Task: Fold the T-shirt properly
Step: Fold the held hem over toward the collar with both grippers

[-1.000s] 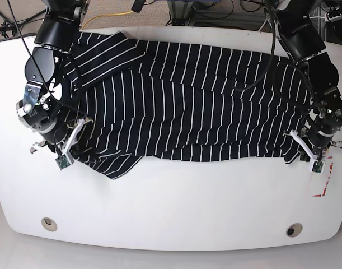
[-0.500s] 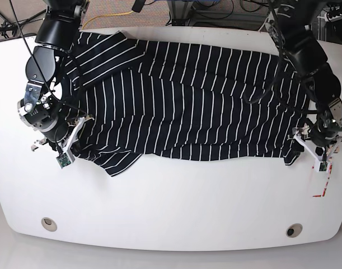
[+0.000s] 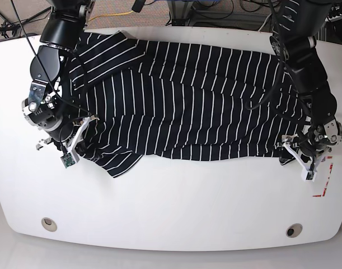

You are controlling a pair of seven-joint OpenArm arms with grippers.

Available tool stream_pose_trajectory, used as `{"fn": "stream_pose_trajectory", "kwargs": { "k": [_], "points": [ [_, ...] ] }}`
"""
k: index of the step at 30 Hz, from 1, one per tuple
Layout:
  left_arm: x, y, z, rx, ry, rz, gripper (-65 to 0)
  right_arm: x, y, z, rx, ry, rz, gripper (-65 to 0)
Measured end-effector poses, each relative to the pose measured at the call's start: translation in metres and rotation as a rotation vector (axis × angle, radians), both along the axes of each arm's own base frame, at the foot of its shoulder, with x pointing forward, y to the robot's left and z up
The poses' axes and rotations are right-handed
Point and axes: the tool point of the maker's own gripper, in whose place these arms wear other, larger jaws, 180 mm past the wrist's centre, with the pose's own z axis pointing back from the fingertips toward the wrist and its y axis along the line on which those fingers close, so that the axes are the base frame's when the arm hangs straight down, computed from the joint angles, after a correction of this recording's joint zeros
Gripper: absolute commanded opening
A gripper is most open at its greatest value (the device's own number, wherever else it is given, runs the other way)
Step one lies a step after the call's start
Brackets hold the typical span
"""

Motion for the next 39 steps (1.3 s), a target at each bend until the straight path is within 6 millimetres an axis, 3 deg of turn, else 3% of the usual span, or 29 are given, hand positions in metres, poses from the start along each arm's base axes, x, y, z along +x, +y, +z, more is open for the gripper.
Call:
{"fn": "stream_pose_trajectory", "kwargs": {
  "k": [7, 15, 17, 19, 21, 22, 29, 33, 39],
  "points": [
    [0.010, 0.005, -0.013, -0.043, 0.029, 0.003, -18.6, 0.001, 0.008, 0.001, 0.020, -0.007, 0.005, -65.0],
    [0.016, -0.013, -0.031, -0.053, 0.062, -0.067, -20.0, 0.002, 0.010, 0.000, 0.027, -0.008, 0.005, -65.0],
    [0.014, -0.013, -0.034, -0.051, 0.070, -0.068, -28.3, 0.001, 0.010, 0.000, 0.026, -0.007, 0.005, -65.0],
    [0.013, -0.013, -0.034, -0.052, 0.072, -0.067, -41.8, 0.001, 0.009, 0.000, 0.025, -0.007, 0.004, -65.0],
    [0.016, -0.014, -0.032, -0.055, 0.048, -0.068, -59.3, 0.001, 0.010, 0.000, 0.025, -0.007, 0.004, -65.0],
    [0.018, -0.014, -0.029, -0.058, 0.028, -0.068, -64.4, 0.002, 0.010, 0.000, 0.026, -0.008, 0.004, -65.0],
    [0.020, -0.013, -0.024, -0.049, 0.010, -0.069, -65.0, 0.006, 0.009, 0.005, 0.025, -0.020, 0.004, -65.0],
    [0.021, -0.006, -0.001, 0.010, -0.047, -0.077, -65.0, 0.009, 0.009, 0.010, 0.025, -0.032, 0.004, -65.0],
    [0.005, 0.005, 0.026, 0.098, -0.106, -0.066, -65.0, 0.010, 0.001, 0.015, 0.038, -0.049, -0.029, -65.0]
  ]
}}
